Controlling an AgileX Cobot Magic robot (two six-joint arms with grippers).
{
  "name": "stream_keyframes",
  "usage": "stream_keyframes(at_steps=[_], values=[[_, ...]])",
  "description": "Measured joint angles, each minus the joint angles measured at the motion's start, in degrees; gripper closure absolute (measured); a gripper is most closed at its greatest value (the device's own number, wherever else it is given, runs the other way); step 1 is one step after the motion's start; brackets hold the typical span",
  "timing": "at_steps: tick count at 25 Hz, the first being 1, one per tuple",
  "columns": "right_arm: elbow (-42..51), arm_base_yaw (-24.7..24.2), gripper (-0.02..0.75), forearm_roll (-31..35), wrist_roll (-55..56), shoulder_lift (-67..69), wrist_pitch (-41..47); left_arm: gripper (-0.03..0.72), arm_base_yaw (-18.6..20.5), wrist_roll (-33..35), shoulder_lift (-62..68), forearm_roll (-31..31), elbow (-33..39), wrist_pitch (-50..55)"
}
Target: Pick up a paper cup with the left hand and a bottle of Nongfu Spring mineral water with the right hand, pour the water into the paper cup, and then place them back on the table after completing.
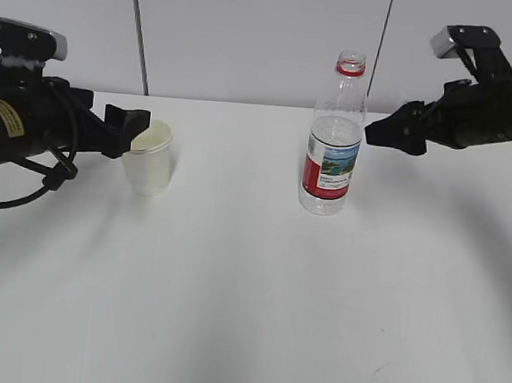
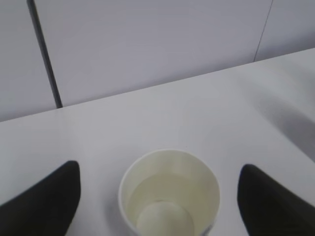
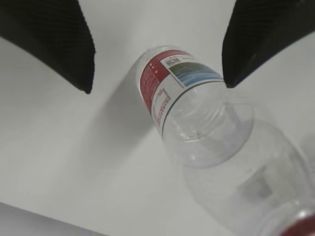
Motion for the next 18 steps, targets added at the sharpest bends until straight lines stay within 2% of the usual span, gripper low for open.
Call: stream_keyframes(at_steps=[6,11,18], values=[[0.6,-1.4,0.146,0.0,0.8,-3.0,0.7,0.098,0.0,-0.3,-1.1,0.0,0.3,1.4],[0.7,-1.9,0.146,0.0,1.1,-3.4,9.4,0.098,0.0,-2.0,-2.1,-0.1,0.3,2.9],[-0.1,-2.0,0.146,0.0,3.7,-3.4,15.1,0.098,0.0,-4.7,-5.5,-0.1,0.3,6.7]])
